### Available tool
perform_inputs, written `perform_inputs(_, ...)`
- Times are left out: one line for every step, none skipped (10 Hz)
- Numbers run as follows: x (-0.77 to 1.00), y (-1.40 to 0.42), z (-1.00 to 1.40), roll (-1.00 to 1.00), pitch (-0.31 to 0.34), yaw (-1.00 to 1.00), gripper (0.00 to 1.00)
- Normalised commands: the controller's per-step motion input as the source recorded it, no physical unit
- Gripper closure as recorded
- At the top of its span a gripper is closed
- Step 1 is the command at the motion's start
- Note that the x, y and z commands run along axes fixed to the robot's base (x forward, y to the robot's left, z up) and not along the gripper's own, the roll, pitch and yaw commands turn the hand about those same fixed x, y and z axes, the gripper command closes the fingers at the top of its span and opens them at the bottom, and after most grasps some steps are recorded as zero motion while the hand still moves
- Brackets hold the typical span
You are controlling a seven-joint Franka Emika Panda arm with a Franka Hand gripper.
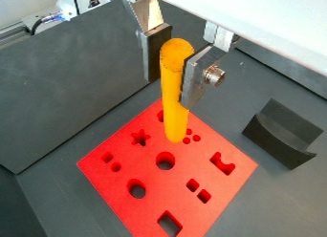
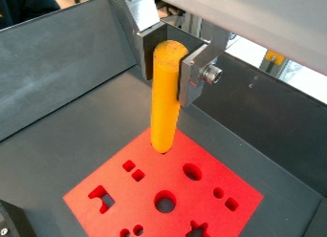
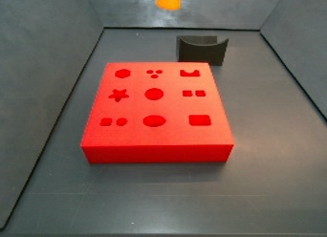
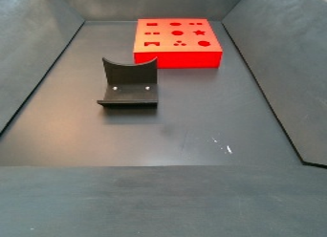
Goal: Insert the oval object.
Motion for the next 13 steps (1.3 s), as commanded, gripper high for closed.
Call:
perform_inputs(0.28,-0.30,-0.34,0.01,-0.039,0.00,1.00)
perform_inputs(0.62,-0.45,-0.49,0.01,-0.044,0.09,1.00)
perform_inputs(0.73,-0.48,-0.56,0.00,-0.146,0.11,1.00)
perform_inputs(0.72,-0.44,-0.55,0.00,-0.137,0.15,1.00)
perform_inputs(0.65,-0.40,-0.51,0.00,-0.117,0.23,1.00)
perform_inputs(0.55,-0.37,-0.49,0.00,-0.084,0.36,1.00)
perform_inputs(0.35,-0.36,-0.53,0.00,-0.036,0.59,1.00)
perform_inputs(0.15,-0.24,-0.55,-0.07,-0.037,0.75,1.00)
perform_inputs(0.03,-0.15,-0.40,-0.10,0.000,0.84,1.00)
perform_inputs(-0.01,-0.07,-0.28,-0.04,0.000,0.96,1.00)
perform_inputs(-0.07,-0.07,-0.30,0.00,0.000,1.00,1.00)
perform_inputs(-0.05,0.00,-0.27,0.00,0.000,1.00,1.00)
perform_inputs(-0.03,0.00,-0.26,0.00,0.000,1.00,1.00)
